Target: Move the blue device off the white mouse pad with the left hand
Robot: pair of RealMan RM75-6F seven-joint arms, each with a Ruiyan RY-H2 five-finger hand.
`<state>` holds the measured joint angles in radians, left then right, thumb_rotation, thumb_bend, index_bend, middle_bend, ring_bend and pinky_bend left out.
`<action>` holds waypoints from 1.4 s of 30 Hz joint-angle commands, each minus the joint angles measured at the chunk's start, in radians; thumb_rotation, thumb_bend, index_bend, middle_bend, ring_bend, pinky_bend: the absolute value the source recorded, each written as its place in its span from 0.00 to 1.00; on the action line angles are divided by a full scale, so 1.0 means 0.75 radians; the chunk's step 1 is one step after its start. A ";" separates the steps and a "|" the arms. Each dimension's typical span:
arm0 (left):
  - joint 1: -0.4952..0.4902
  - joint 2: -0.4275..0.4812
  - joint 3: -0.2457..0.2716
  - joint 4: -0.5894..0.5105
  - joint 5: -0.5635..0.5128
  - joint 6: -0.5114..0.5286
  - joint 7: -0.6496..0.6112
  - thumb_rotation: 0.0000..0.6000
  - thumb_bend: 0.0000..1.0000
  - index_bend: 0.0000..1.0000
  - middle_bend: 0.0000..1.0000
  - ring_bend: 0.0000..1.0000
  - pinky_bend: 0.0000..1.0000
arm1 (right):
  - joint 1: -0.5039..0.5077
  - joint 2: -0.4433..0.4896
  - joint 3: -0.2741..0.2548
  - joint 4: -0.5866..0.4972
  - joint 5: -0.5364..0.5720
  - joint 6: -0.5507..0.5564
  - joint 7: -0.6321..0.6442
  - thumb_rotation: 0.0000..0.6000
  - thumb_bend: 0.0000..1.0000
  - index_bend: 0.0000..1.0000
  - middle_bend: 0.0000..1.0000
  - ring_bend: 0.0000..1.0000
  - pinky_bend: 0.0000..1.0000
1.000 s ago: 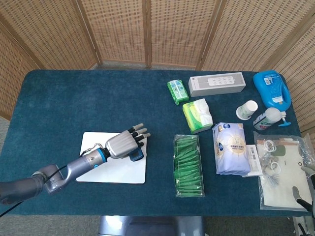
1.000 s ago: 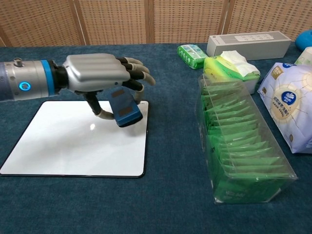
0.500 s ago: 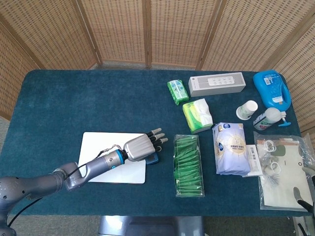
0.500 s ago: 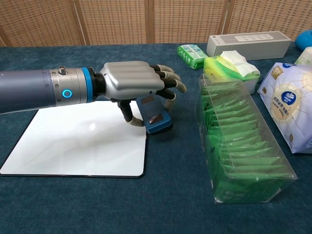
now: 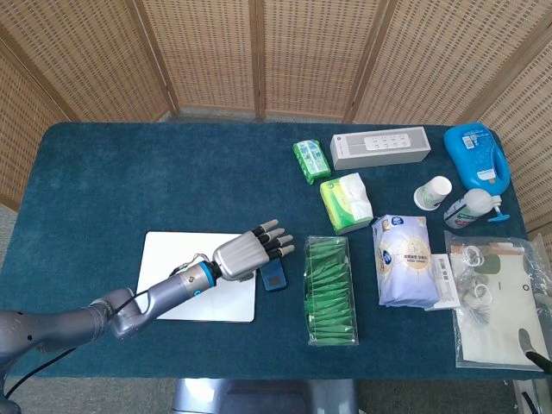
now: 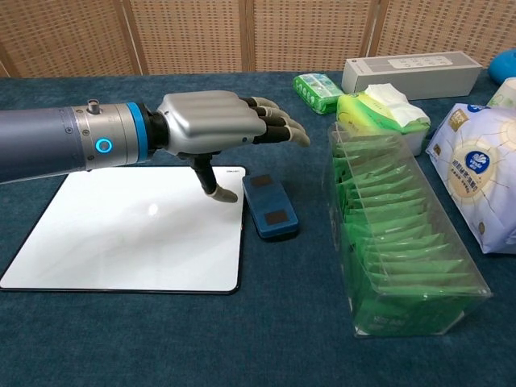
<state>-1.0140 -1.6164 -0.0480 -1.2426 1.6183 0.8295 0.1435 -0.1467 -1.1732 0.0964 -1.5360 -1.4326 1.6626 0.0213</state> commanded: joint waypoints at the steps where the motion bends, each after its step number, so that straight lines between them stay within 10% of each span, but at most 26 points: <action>1: 0.034 0.064 -0.023 -0.067 -0.035 0.045 0.044 1.00 0.29 0.00 0.00 0.00 0.00 | 0.003 0.006 0.003 0.000 -0.006 0.004 0.000 1.00 0.31 0.26 0.23 0.13 0.25; 23: 0.637 0.733 0.123 -0.581 -0.133 0.662 -0.005 1.00 0.29 0.00 0.00 0.00 0.00 | 0.194 0.027 0.050 -0.020 -0.060 -0.169 -0.109 1.00 0.31 0.27 0.23 0.12 0.25; 42: 1.186 0.752 0.273 -0.392 -0.170 1.076 -0.271 1.00 0.29 0.07 0.00 0.00 0.00 | 0.255 -0.017 0.021 -0.018 -0.077 -0.203 -0.329 1.00 0.31 0.28 0.23 0.01 0.17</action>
<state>-0.1793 -1.0444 0.1386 -1.5691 1.5002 1.5953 -0.0208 0.0462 -1.1823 0.1164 -1.5481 -1.4854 1.5052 -0.2203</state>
